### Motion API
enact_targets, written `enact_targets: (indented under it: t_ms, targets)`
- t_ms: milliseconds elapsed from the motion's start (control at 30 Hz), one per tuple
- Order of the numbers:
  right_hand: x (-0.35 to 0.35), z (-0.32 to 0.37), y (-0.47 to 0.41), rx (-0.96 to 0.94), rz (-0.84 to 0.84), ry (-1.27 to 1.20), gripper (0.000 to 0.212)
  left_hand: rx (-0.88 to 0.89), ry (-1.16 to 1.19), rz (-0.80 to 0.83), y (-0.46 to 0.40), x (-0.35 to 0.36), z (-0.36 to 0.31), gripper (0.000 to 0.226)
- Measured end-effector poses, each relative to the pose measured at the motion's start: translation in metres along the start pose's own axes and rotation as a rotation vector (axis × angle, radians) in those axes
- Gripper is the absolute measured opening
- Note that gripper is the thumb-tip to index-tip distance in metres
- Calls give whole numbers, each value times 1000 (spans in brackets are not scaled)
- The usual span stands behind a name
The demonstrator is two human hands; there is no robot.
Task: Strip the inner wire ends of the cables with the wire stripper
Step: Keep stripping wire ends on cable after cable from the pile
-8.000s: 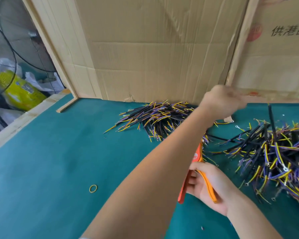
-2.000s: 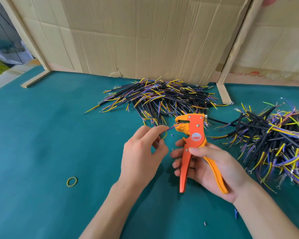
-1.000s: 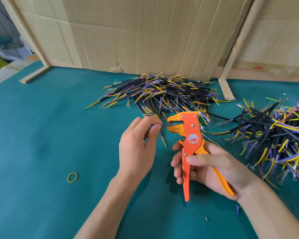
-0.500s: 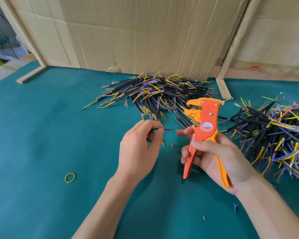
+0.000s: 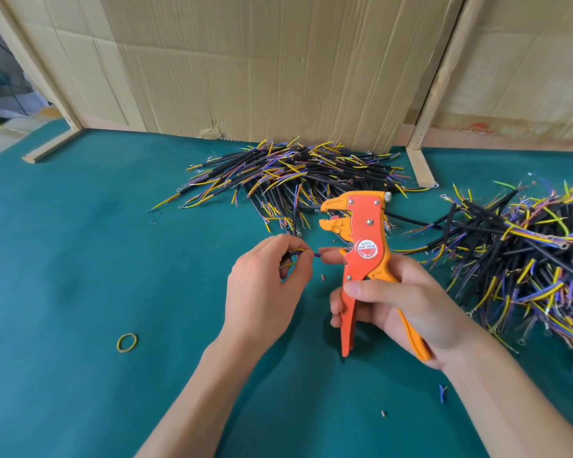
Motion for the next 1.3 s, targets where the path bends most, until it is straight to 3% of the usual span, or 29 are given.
enact_targets:
  t_ms: [367, 800, 1300]
  targets:
    - [0, -1, 0, 30, -10, -36, 46, 38, -15, 2, -1, -1, -1, 14]
    - [-1, 5, 1, -22, 30, -69, 55, 27, -52, 190, -2, 7, 6, 12]
    - [-2, -1, 2, 80, -13, -142, 48, 7, 61, -224, -4, -11, 9, 12]
Point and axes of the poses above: each hand's wrist, its own y-axis away from the middle knuckle, its own x-axis out of the palm, z = x × y, the point moved 4 cm from there along -y, towards the middle knuckle, and after that the axes turned 7 degrees about -x, right-handed, at the moved point
